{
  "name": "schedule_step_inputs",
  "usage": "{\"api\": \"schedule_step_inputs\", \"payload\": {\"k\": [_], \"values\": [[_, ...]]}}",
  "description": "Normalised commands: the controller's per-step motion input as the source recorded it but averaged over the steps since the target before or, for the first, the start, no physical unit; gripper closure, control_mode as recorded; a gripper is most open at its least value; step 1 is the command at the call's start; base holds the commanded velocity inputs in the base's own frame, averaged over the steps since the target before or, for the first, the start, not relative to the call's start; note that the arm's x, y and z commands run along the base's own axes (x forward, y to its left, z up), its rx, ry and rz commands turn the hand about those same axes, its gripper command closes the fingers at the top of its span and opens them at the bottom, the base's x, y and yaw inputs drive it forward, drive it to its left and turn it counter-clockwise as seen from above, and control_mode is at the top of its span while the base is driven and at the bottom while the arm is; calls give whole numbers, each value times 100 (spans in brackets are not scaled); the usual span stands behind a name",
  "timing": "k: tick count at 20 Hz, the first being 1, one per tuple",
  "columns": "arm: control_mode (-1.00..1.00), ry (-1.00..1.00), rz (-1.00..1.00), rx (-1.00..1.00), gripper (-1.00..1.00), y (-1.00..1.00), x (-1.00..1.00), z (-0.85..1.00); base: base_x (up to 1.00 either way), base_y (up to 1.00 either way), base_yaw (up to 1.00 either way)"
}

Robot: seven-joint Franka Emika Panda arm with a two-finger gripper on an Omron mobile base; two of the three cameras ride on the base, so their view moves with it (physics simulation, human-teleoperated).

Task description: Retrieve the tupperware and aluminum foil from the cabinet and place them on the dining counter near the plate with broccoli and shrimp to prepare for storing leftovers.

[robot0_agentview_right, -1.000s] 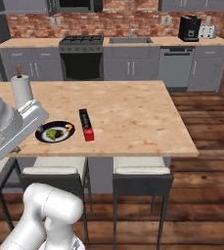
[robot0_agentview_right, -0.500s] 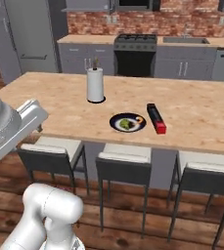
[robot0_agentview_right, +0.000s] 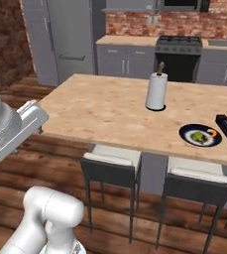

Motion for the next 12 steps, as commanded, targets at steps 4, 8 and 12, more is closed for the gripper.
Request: {"api": "schedule_step_inputs", "payload": {"k": [4, 8, 12], "values": [[100, 0, 0, 0, -100, 0, 0, 0, 10, 100, 44], [100, 0, 0, 0, -100, 0, 0, 0, 1, 100, 62], [100, 0, 0, 0, -100, 0, 0, 0, 27, 90, 60]]}}
